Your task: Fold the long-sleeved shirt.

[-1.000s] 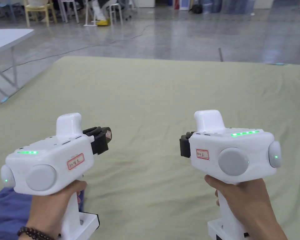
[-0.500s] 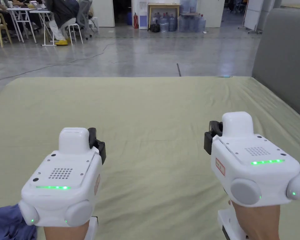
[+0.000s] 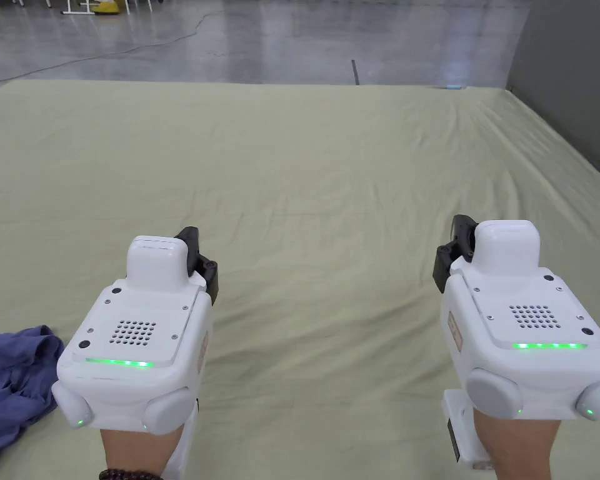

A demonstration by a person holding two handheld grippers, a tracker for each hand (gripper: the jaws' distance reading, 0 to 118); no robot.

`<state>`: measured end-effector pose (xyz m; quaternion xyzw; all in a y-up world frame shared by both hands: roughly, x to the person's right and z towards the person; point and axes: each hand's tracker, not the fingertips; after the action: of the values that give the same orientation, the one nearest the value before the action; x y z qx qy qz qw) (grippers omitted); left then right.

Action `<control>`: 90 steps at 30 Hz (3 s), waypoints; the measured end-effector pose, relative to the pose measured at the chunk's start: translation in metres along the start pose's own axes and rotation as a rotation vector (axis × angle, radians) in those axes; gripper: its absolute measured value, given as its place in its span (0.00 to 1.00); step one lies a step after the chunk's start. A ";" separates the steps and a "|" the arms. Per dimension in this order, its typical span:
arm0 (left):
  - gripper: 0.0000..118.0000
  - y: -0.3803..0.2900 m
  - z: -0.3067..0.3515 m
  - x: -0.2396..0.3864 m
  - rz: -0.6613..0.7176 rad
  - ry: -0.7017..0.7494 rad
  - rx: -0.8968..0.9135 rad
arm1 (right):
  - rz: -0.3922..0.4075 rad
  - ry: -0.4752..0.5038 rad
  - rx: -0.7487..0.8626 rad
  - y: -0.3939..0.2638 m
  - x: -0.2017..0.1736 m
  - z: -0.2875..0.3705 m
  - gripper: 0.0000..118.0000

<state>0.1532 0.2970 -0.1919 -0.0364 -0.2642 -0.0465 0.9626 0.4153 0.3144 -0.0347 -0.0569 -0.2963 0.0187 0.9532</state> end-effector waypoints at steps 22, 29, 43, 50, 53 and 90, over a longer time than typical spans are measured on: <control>1.00 -0.002 -0.011 -0.002 0.023 -0.002 0.001 | 0.007 0.009 -0.024 -0.006 -0.005 -0.008 1.00; 1.00 -0.010 -0.011 0.007 -0.080 0.038 0.019 | -0.009 0.016 0.019 -0.007 0.000 -0.012 1.00; 1.00 -0.010 -0.004 0.001 -0.024 0.043 0.042 | 0.044 0.011 0.087 -0.009 -0.004 -0.006 1.00; 1.00 -0.009 -0.006 -0.002 0.011 0.045 0.034 | 0.048 0.010 0.094 -0.010 -0.005 -0.005 1.00; 1.00 -0.010 -0.007 -0.001 0.001 0.037 0.032 | 0.045 0.014 0.086 -0.010 -0.004 -0.007 1.00; 1.00 -0.004 -0.007 0.005 -0.010 0.011 0.048 | 0.037 -0.008 0.095 -0.008 -0.001 -0.003 1.00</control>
<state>0.1602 0.2919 -0.1953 -0.0116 -0.2602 -0.0453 0.9644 0.4165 0.3061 -0.0366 -0.0171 -0.2978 0.0506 0.9531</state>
